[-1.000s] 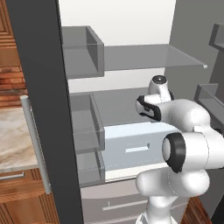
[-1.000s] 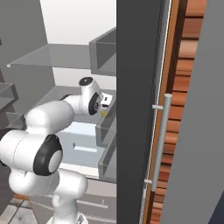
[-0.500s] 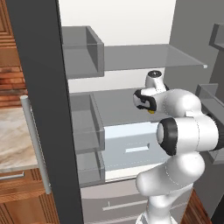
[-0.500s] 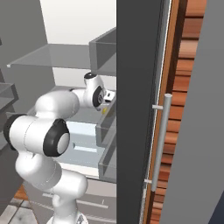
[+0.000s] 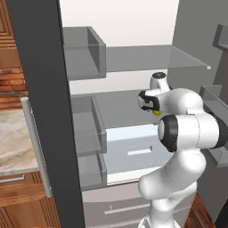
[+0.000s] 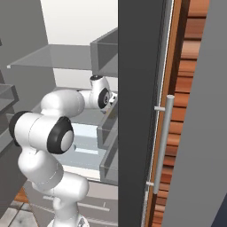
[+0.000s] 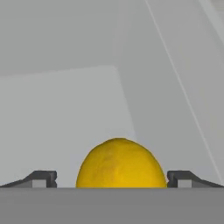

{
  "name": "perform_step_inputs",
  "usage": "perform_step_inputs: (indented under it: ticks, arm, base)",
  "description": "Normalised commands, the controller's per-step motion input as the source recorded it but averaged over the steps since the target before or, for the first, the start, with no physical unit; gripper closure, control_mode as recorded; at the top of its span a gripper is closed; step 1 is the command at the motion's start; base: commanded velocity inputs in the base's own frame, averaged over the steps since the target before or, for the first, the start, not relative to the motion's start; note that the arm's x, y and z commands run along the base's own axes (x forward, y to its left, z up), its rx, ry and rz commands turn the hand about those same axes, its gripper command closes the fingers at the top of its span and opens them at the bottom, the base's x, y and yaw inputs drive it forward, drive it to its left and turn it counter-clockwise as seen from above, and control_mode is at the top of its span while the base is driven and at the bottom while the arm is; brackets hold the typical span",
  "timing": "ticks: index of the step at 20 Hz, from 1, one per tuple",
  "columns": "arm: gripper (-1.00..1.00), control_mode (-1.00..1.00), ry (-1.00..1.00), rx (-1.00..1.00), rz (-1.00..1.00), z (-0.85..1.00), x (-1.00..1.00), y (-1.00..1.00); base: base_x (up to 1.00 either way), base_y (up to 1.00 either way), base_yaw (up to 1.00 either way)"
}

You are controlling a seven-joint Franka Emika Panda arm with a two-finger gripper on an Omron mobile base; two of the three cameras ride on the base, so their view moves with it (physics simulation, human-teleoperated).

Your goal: Grab the garlic and lemon from the fridge, place them in the blender, close the lid, and turn on the blender to create a marinade.

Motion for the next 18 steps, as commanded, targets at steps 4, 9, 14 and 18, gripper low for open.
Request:
perform_step_inputs:
  ticks: [4,9,14,18]
  arm:
    - [-1.00,-1.00,0.00,0.00,-0.05,-0.22,-0.04,-0.01]
    - [1.00,-1.00,-0.01,0.00,-0.04,-0.28,-0.08,0.00]
    - [1.00,-1.00,-0.15,0.00,0.00,-0.18,-0.36,0.00]
    - [1.00,-1.00,-0.29,0.00,0.00,-0.05,-0.54,0.00]
  base:
    - [0.00,0.00,0.00]
    - [0.00,0.00,0.00]
    - [0.00,0.00,0.00]
    - [0.00,0.00,0.00]
